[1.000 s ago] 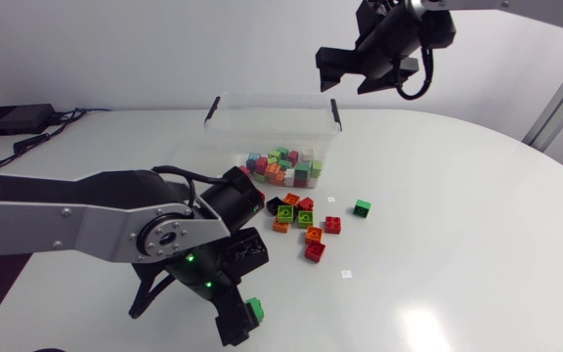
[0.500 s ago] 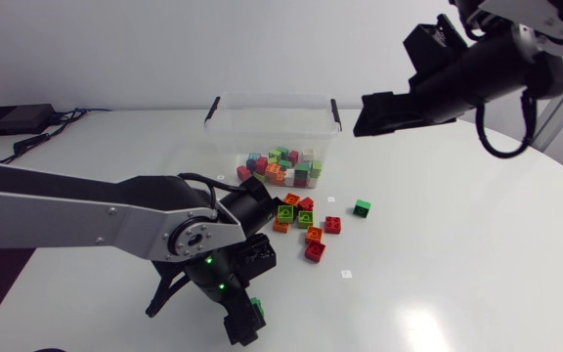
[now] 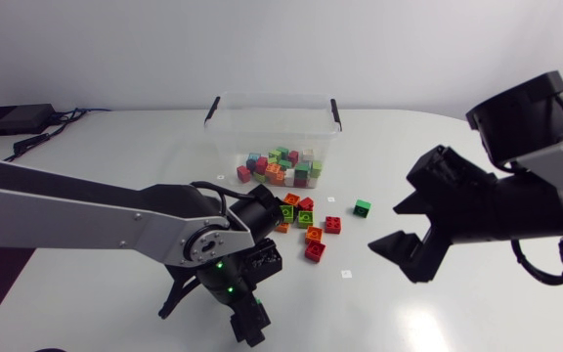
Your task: Place the duplo bricks in the container
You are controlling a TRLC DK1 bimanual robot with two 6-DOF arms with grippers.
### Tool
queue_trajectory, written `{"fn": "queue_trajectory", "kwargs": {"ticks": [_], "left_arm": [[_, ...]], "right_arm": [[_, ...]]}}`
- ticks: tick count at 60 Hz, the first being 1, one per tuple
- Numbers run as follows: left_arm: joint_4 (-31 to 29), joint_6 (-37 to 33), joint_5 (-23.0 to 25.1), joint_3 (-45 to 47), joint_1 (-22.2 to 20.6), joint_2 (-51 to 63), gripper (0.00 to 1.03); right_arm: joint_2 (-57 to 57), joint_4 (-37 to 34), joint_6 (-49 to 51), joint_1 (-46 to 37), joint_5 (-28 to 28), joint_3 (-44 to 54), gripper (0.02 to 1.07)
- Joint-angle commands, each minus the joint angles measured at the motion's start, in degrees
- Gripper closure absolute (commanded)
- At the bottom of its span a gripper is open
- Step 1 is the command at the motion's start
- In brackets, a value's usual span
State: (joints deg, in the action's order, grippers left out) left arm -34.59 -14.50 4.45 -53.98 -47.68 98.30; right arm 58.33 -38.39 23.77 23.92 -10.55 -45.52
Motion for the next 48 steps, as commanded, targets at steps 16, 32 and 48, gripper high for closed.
{"fn": "queue_trajectory", "kwargs": {"ticks": [16,32,48], "left_arm": [[2.68,2.72,0.3,0.01,-0.92,1.81,0.56],[2.6,2.9,0.39,0.27,-0.92,1.72,0.91],[1.72,2.64,0.3,0.54,0.31,0.22,0.92]], "right_arm": [[0.3,-3.09,6.64,7.45,-4.75,7.2,0.07],[3.64,-2.48,7.34,12.99,-4.75,9.39,0.07],[9.7,0.07,6.03,18.0,-4.75,10.8,0.07]]}}
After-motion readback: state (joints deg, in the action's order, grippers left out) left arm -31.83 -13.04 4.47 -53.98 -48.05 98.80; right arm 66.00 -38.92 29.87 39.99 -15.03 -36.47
